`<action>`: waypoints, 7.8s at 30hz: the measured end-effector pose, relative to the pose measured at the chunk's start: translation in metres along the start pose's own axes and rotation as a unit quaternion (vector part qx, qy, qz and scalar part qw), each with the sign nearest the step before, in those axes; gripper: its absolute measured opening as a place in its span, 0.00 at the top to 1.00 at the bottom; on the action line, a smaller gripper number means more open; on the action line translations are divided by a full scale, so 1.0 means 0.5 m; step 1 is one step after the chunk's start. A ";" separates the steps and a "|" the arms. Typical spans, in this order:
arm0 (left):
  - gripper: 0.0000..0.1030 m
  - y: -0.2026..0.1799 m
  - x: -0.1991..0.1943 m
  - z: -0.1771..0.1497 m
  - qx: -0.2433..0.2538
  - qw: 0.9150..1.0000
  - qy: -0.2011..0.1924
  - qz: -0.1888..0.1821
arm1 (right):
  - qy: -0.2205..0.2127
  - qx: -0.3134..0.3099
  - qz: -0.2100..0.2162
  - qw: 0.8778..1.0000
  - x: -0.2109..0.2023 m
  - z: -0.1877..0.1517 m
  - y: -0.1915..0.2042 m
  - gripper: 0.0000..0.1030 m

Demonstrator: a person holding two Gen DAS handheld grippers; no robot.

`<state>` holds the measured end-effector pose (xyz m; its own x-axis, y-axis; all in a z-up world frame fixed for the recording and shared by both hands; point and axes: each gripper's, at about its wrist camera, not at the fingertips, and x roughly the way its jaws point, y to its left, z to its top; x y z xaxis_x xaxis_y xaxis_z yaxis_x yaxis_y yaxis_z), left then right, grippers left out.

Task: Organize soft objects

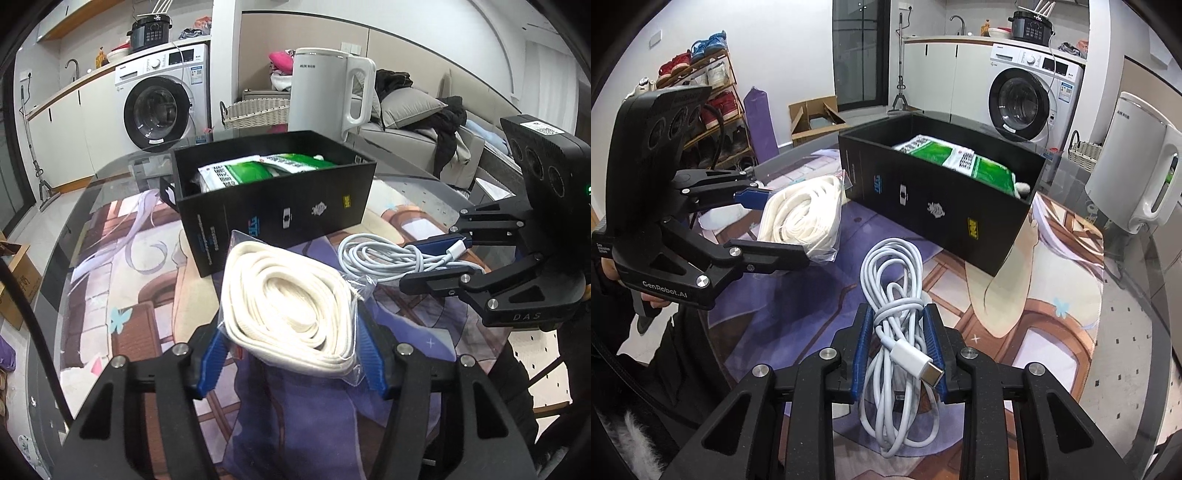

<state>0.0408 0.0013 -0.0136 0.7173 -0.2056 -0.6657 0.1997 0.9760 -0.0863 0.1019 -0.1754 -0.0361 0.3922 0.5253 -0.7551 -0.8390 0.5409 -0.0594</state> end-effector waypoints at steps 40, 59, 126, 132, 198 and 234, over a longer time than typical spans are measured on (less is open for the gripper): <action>0.41 0.040 -0.027 0.168 -0.039 0.995 -0.084 0.046 | -0.111 0.027 -0.033 0.993 -0.091 0.163 -0.062 0.73; 0.41 0.052 0.037 0.213 -0.033 0.995 -0.079 0.059 | -0.103 0.039 -0.036 0.993 -0.036 0.199 -0.100 0.73; 0.00 0.090 0.020 0.157 -0.074 0.988 -0.108 0.080 | -0.143 0.078 -0.054 0.985 -0.052 0.138 -0.117 0.01; 0.00 0.086 0.002 0.120 -0.080 0.986 -0.117 0.089 | -0.168 0.098 -0.060 0.979 -0.059 0.109 -0.093 0.01; 0.00 0.048 0.026 0.093 -0.070 0.979 -0.149 0.121 | -0.201 0.084 -0.084 0.972 -0.061 0.052 -0.076 0.00; 0.00 0.038 0.024 0.094 -0.060 0.979 -0.149 0.127 | -0.202 0.085 -0.084 0.972 -0.062 0.051 -0.081 0.00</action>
<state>0.0847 0.0141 0.0117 0.9002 0.0515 -0.4325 -0.0780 0.9960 -0.0438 0.1337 -0.1967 0.0063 0.6631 0.6172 -0.4236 -0.6895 0.7238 -0.0248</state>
